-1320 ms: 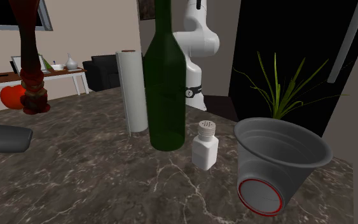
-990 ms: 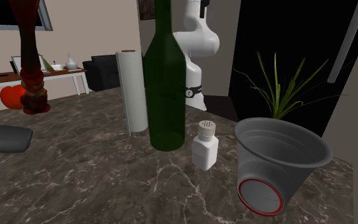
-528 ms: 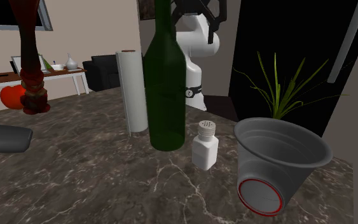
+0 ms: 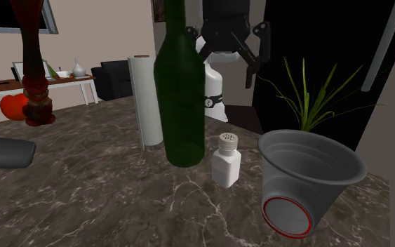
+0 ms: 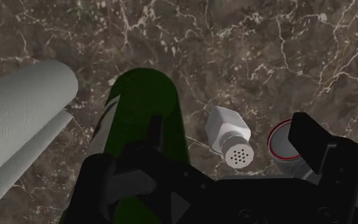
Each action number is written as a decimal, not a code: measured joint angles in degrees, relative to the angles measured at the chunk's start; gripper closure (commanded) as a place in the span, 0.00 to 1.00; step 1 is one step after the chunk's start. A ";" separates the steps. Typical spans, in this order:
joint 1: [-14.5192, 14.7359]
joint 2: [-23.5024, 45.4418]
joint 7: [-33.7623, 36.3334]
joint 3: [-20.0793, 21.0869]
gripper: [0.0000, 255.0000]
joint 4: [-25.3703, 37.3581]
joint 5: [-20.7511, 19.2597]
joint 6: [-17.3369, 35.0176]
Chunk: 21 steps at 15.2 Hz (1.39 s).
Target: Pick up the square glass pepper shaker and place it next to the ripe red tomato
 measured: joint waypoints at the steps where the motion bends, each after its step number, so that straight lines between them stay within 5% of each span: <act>1: -0.01 1.36 0.59 0.14 0.00 1.62 -0.04 -1.57; 6: 0.69 6.56 5.08 1.69 0.00 7.89 -0.39 -3.33; 11: 0.27 16.70 4.76 1.24 0.00 7.13 -0.66 8.23; 21: 0.39 17.07 4.70 1.25 0.00 6.39 -0.74 11.06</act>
